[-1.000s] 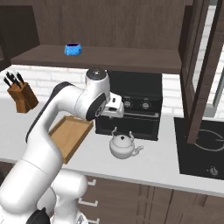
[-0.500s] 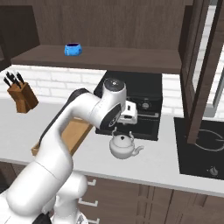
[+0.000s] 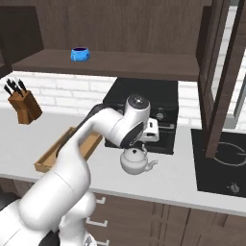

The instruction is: Pick the kettle from the counter and place it on the tray. Then pick the mug from the cabinet and place it on the tray. Then close the cabinet doors.

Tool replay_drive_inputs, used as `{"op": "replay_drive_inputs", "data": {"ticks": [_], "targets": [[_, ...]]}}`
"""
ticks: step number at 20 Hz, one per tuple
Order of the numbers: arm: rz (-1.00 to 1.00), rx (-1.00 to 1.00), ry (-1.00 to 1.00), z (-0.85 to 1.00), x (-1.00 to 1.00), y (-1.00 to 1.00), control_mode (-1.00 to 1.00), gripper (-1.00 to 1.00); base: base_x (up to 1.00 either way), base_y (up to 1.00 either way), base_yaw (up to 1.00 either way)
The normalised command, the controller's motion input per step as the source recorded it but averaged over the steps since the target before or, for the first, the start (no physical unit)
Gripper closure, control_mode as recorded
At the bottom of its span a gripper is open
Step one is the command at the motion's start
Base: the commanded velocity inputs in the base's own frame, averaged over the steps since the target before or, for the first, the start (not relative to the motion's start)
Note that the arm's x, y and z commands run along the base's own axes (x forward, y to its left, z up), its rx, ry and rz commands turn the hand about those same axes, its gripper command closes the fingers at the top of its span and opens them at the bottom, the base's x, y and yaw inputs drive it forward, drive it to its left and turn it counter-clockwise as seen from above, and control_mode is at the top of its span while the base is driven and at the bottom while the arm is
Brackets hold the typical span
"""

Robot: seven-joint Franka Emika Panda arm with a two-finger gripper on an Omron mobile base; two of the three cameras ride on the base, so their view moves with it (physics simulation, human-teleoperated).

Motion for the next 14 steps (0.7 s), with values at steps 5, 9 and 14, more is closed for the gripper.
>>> {"op": "replay_drive_inputs", "data": {"ticks": [5, 9, 14], "targets": [[0.16, -0.11, 0.03, -0.32, 0.27, 0.00, -1.00, -1.00, 0.00, 0.00, 0.00], [0.15, -0.18, 0.01, -0.22, 0.30, 0.00, -1.00, -1.00, 0.00, 0.00, 0.00], [0.20, -0.14, 0.01, -0.14, 0.36, -0.02, -1.00, -1.00, 0.00, 0.00, 0.00]]}}
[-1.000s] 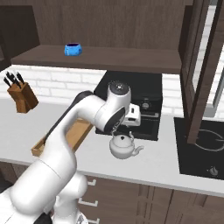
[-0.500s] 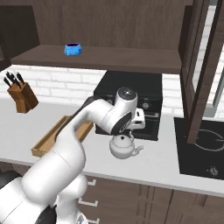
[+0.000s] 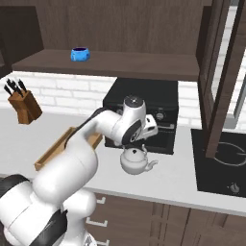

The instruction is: Pick the kettle from the counter and place it on the tray. Then pick the mug from the cabinet and place it on the tray. Then close the cabinet doors.

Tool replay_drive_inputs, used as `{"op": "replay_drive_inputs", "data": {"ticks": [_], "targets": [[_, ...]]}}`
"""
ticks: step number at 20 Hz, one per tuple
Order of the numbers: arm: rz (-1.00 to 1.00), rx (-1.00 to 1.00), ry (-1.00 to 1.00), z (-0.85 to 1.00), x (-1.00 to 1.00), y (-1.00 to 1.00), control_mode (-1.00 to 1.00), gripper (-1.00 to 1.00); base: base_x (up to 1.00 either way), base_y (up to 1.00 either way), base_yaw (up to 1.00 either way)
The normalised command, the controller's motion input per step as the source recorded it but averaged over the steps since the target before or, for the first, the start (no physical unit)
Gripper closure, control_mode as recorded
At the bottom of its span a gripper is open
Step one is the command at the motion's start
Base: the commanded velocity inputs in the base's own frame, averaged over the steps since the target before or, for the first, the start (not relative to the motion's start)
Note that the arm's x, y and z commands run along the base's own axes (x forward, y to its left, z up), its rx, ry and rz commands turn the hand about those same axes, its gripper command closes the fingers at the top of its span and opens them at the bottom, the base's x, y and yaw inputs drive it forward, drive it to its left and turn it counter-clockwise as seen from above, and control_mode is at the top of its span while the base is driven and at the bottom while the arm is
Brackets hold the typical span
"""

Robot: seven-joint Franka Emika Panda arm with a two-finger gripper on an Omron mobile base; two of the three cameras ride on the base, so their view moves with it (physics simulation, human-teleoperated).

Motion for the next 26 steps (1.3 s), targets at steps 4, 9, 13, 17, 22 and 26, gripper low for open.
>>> {"op": "replay_drive_inputs", "data": {"ticks": [4, 9, 13, 17, 22, 26], "targets": [[0.15, -0.13, 0.05, -0.16, 0.30, -0.02, -1.00, -1.00, 0.00, 0.00, 0.00], [0.03, -0.12, 0.07, -0.08, 0.19, 0.00, -1.00, -1.00, 0.00, 0.00, 0.00], [0.00, -0.09, 0.12, -0.03, 0.21, 0.00, -1.00, -1.00, 0.00, 0.00, 0.00], [0.00, -0.03, 0.03, -0.16, 0.03, -0.06, -1.00, -1.00, 0.00, 0.00, 0.00], [0.00, -0.01, 0.00, -0.24, 0.00, 0.00, -1.00, -1.00, 0.00, 0.00, 0.00], [0.06, 0.00, 0.00, -0.21, 0.02, 0.00, -1.00, -1.00, 0.00, 0.00, 0.00]]}}
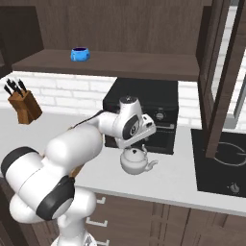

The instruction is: Pick the kettle from the counter and place it on the tray. Then pick the mug from the cabinet and place it on the tray. Then close the cabinet doors.

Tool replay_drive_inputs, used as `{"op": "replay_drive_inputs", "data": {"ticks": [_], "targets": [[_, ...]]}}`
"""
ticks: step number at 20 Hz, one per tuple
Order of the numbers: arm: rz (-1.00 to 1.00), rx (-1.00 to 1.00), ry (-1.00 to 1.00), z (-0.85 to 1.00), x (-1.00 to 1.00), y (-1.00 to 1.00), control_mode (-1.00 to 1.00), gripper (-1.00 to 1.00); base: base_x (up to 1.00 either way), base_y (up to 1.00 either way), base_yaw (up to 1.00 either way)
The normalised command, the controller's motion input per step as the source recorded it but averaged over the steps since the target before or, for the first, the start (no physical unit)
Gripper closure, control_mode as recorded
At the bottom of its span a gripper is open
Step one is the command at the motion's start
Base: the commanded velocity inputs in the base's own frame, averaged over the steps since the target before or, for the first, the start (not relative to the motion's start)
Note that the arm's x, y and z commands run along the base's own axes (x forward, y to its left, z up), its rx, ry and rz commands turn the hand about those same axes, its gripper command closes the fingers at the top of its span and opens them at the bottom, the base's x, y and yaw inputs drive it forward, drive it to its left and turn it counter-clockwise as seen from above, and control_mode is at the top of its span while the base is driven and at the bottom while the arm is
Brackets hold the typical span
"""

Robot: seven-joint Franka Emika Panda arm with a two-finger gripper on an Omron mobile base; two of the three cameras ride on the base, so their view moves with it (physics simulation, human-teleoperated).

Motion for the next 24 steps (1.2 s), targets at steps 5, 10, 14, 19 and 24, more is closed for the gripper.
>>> {"op": "replay_drive_inputs", "data": {"ticks": [5, 10, 14, 19, 24], "targets": [[0.10, 0.00, 0.00, -0.31, 0.00, 0.00, -1.00, -1.00, 0.00, 0.00, 0.00], [0.12, -0.03, 0.00, -0.37, 0.00, 0.00, -1.00, -1.00, 0.00, 0.00, 0.00], [0.11, -0.05, 0.00, -0.38, 0.00, 0.00, -1.00, -1.00, 0.00, 0.00, 0.00], [0.10, -0.01, -0.03, -0.13, -0.04, -0.01, -1.00, -1.00, 0.00, 0.00, 0.00], [0.10, 0.00, -0.02, 0.00, 0.05, 0.00, -1.00, -1.00, 0.00, 0.00, 0.00]]}}
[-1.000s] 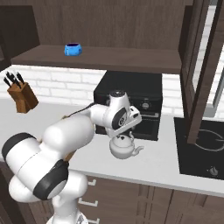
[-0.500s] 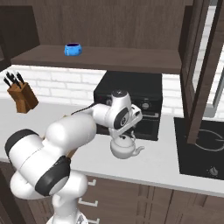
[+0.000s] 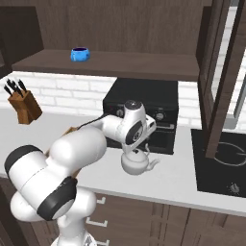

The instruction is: Pick the kettle from the counter and place it on the tray. Then pick the mug from the cabinet and place it on the tray. Then close the cabinet doors.

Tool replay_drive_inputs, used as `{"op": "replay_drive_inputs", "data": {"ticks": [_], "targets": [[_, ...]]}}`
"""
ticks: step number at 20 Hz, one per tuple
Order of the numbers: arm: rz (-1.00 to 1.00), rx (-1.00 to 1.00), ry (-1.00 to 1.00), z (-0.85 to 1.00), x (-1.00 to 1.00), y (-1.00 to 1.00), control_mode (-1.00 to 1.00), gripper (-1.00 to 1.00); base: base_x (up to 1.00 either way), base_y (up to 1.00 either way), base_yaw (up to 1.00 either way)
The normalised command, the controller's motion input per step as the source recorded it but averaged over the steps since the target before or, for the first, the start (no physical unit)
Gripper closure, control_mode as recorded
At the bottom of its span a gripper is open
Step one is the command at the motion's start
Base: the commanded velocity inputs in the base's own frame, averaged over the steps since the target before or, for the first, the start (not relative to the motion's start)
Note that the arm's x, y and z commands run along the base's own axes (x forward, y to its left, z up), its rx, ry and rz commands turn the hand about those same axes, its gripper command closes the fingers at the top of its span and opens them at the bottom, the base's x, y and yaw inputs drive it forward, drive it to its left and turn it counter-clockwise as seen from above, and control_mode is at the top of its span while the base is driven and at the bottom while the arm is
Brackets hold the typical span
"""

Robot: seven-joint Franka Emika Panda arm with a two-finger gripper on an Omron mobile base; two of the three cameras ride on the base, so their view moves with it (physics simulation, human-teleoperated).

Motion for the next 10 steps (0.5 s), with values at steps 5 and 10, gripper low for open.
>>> {"op": "replay_drive_inputs", "data": {"ticks": [5, 10], "targets": [[0.18, 0.00, 0.00, -0.19, 0.31, 0.00, -1.00, -1.00, 0.00, 0.00, 0.00], [0.21, 0.00, -0.01, -0.17, 0.08, -0.08, -1.00, -1.00, 0.00, 0.00, 0.00]]}}
